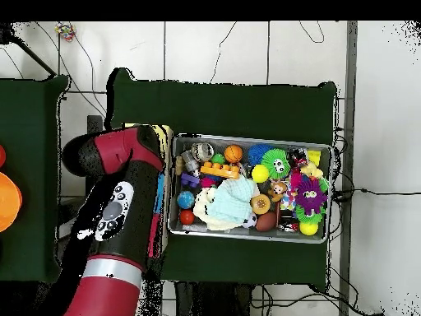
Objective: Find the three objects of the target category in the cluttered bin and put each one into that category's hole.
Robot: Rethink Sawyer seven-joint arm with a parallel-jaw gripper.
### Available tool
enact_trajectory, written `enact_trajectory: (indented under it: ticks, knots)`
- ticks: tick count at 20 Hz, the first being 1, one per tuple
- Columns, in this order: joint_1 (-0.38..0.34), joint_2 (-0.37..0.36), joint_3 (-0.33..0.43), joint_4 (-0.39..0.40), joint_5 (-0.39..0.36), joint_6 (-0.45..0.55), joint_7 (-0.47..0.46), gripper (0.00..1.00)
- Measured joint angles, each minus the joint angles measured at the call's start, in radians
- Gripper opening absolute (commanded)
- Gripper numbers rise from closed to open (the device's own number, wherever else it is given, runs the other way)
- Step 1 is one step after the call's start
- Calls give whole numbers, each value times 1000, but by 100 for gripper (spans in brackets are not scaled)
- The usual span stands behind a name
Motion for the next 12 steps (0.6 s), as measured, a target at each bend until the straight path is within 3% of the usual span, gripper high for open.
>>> enact_trajectory:
  ticks: [12]
  knots:
    - [-93,-71,136,101,0,-83,0,0]
